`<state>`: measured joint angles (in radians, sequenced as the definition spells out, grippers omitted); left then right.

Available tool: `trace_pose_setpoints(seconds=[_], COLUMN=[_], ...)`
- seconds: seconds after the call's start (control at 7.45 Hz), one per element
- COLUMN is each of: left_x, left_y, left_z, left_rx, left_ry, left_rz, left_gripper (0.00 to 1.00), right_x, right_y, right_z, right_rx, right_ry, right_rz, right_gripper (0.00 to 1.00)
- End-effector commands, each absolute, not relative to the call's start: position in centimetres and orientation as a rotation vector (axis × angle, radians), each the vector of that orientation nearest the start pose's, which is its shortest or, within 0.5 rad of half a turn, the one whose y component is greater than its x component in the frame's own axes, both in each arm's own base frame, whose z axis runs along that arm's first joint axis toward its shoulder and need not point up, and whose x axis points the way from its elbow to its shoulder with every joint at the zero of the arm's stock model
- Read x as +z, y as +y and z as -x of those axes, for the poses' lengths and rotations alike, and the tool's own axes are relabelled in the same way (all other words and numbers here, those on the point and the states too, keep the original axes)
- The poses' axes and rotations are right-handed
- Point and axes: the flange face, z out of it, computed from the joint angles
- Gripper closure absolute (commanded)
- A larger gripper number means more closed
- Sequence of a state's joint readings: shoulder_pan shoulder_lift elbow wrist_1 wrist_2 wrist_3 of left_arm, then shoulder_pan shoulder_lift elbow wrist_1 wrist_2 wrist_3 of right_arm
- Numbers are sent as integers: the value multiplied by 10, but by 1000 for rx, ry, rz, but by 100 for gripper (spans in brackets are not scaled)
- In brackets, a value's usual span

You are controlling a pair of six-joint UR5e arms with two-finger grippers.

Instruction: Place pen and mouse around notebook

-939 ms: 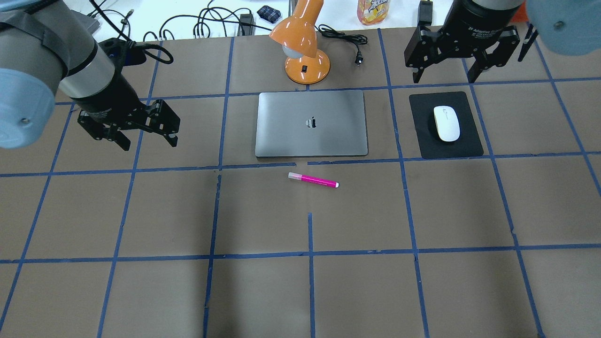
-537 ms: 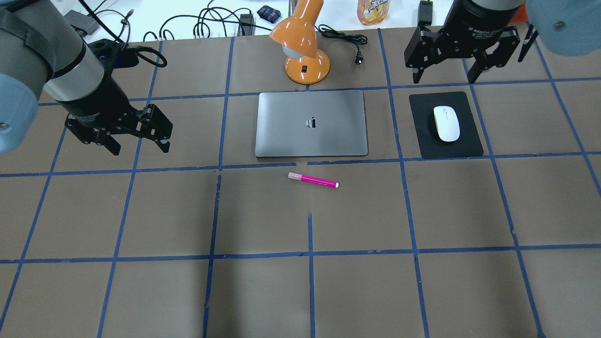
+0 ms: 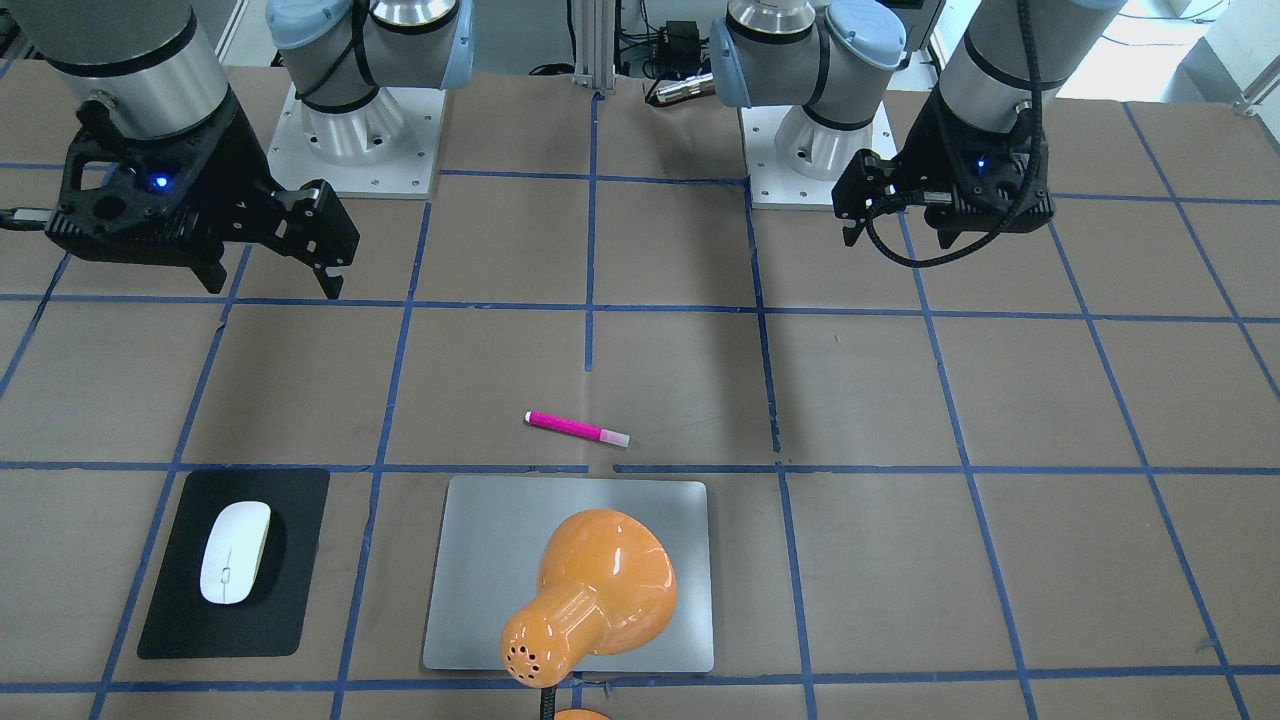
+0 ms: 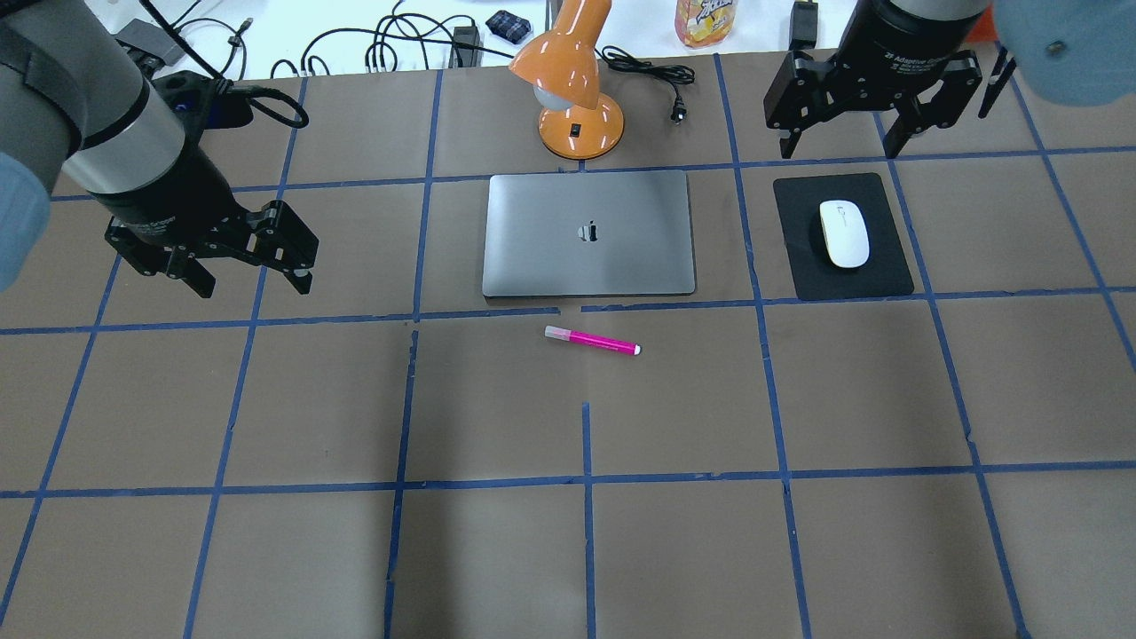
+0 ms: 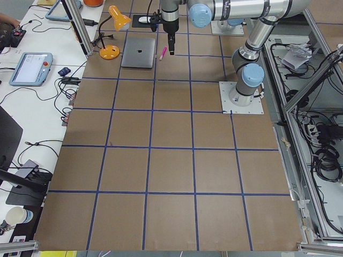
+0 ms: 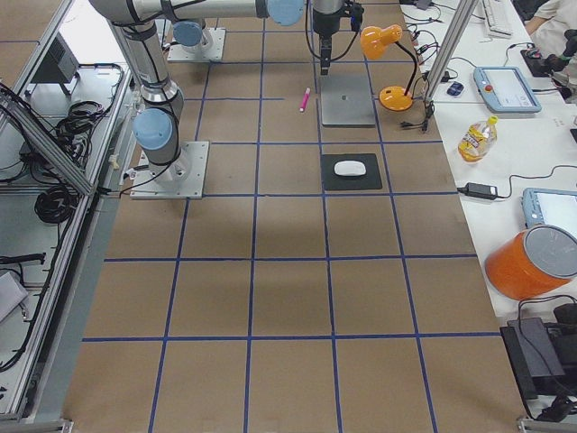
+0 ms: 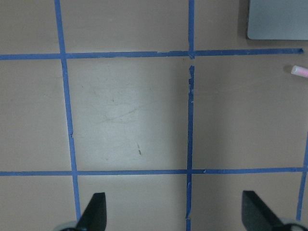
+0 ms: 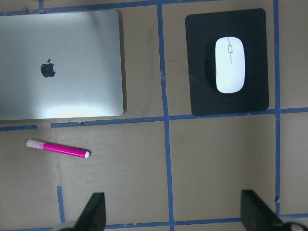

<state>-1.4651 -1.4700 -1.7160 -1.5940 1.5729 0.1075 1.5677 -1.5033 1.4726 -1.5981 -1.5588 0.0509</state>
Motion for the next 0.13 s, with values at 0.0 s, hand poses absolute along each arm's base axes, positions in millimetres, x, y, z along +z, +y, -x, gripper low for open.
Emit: trace_pose_setpoints(seconds=[0.0], left_x=[465], left_y=[-450], left_z=[86], left_rx=[99], left_ry=[3144], left_rz=[-3], left_gripper=[0], right_x=[505], right_y=[-526], right_z=[-133], right_rx=[-88], right_ry=[3126], right_rz=[-86], right_gripper=[0])
